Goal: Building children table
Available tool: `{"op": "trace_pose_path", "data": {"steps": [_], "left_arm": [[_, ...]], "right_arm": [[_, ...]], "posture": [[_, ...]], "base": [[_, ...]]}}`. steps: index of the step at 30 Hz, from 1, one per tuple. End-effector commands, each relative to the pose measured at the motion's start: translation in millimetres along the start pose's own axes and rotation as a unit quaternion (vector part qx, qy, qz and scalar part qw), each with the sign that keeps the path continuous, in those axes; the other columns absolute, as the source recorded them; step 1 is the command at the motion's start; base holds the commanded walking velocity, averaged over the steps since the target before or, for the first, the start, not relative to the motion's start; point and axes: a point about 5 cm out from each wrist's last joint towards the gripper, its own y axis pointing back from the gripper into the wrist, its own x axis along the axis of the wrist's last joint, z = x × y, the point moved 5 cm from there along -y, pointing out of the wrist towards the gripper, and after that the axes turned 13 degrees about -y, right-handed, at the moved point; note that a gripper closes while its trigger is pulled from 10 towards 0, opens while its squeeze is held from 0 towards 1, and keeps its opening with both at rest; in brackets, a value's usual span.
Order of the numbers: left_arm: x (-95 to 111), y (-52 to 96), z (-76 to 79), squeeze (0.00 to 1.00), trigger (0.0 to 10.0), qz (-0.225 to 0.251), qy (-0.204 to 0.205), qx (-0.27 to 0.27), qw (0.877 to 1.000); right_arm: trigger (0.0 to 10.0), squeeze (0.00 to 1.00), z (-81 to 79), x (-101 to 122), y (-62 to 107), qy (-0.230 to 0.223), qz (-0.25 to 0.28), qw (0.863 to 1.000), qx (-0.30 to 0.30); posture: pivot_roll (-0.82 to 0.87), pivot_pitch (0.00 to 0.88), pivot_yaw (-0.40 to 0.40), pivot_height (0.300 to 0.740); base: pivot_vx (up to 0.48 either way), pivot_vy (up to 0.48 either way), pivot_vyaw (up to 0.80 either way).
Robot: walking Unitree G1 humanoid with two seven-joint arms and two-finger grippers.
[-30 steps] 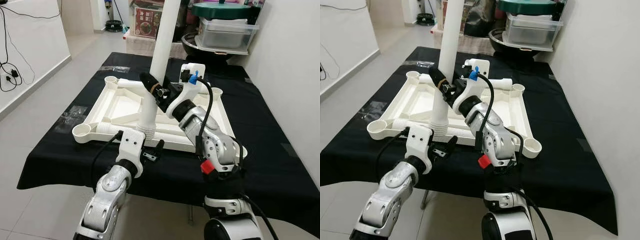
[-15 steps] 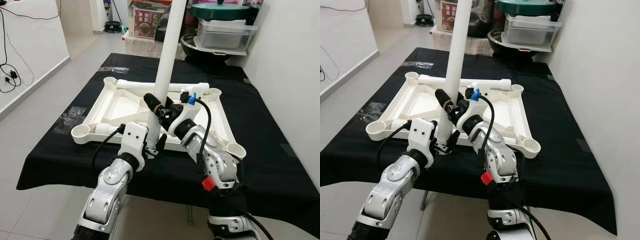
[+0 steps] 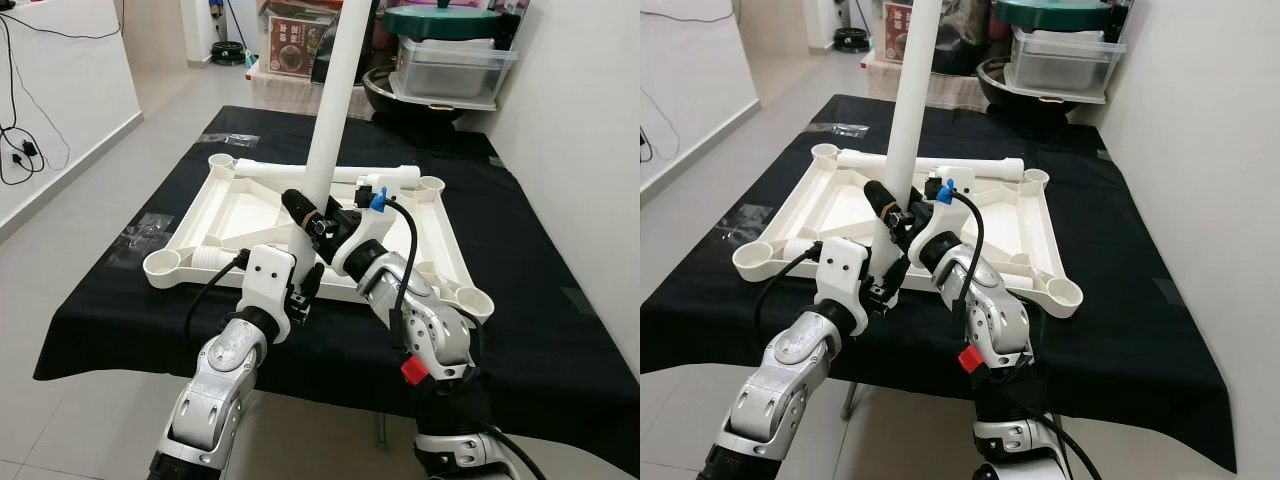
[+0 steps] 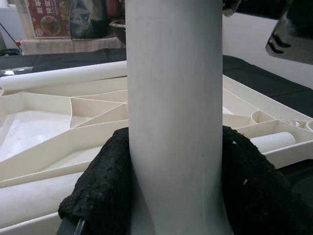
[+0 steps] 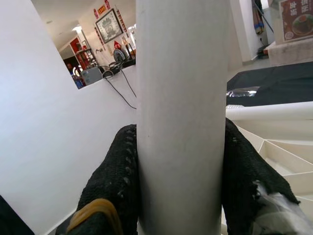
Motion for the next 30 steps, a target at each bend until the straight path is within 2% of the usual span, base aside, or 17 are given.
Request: {"op": "trace_pose_path", "data": {"steps": [1,6,7,8,9,10,12,14,15,22,23,30], "left_arm": [[-15,2.3,3.2,0.0,0.0,-0.027,-0.004,-0.004,1.0],[-16,3.1,1.1,0.0,0.0,-0.029,-0.013,-0.003,0.999],[-17,3.9,1.7,0.0,10.0,-0.031,-0.021,-0.007,0.999],[-18,5.4,2.2,0.0,10.0,-0.032,-0.035,-0.014,0.999],[-19,6.5,2.6,0.0,10.0,-0.032,-0.045,-0.018,0.998],[-20,7.8,2.7,0.0,10.0,-0.033,-0.049,-0.022,0.998],[-20,8.5,2.5,0.0,10.0,-0.034,-0.049,-0.024,0.998],[-22,10.9,2.3,0.0,10.0,-0.033,-0.068,-0.034,0.997],[-23,12.1,1.1,0.0,10.0,-0.034,-0.076,-0.036,0.996],[-25,16.8,-2.5,0.0,10.0,-0.034,-0.099,-0.047,0.993],[-26,18.6,-3.8,0.0,10.0,-0.035,-0.106,-0.052,0.992],[-29,23.9,-4.9,0.0,10.0,-0.033,-0.132,-0.075,0.988]], "right_arm": [[0.0,0.0,-17.2,0,-0.9,-0.032,0.028,0.999,0.025],[0.0,0.0,-16.7,0,0.5,-0.034,0.029,0.999,0.023],[0.0,0.0,-15.8,0,0.9,-0.034,0.028,0.999,0.022],[3.2,0.0,-15.1,0,1.4,-0.033,0.026,0.999,0.021],[3.2,0.0,-14.6,0,1.8,-0.033,0.024,0.999,0.022],[10.0,0.0,-13.8,0,2.1,-0.032,0.022,0.999,0.02],[10.0,0.0,-13.3,0,2.2,-0.031,0.02,0.999,0.019],[10.0,0.0,-13.2,-1,2.9,-0.027,0.017,0.999,0.02],[10.0,1.0,-13.1,-1,3.3,-0.025,0.016,0.999,0.021],[10.0,1.0,-15.3,-2,4.8,-0.031,0.007,0.999,0.033],[10.0,0.0,-16.2,-1,4.8,-0.034,0.004,0.999,0.038],[10.0,0.0,-20.7,-8,7.6,-0.047,-0.029,0.997,0.062]], "posture": [[0.03,0.0,-0.074,0.74],[0.03,0.0,-0.075,0.74],[0.03,0.0,-0.072,0.74],[0.03,0.0,-0.072,0.74],[0.03,0.0,-0.071,0.74],[0.03,0.0,-0.071,0.74],[0.03,0.0,-0.07,0.74],[0.03,0.0,-0.07,0.74],[0.03,0.0,-0.067,0.74],[0.04,0.0,-0.067,0.74],[0.04,0.0,-0.07,0.74],[0.04,0.0,-0.067,0.74]], "base": [[0.0,0.0,0.0],[0.0,0.0,0.0],[0.0,0.0,0.0],[0.0,0.0,0.0],[0.0,0.0,0.0],[0.0,0.0,0.0],[0.0,0.0,0.0],[0.0,0.0,0.0],[0.0,0.0,0.0],[0.0,0.0,0.0],[0.0,0.0,0.0],[0.0,0.0,0.0]]}}
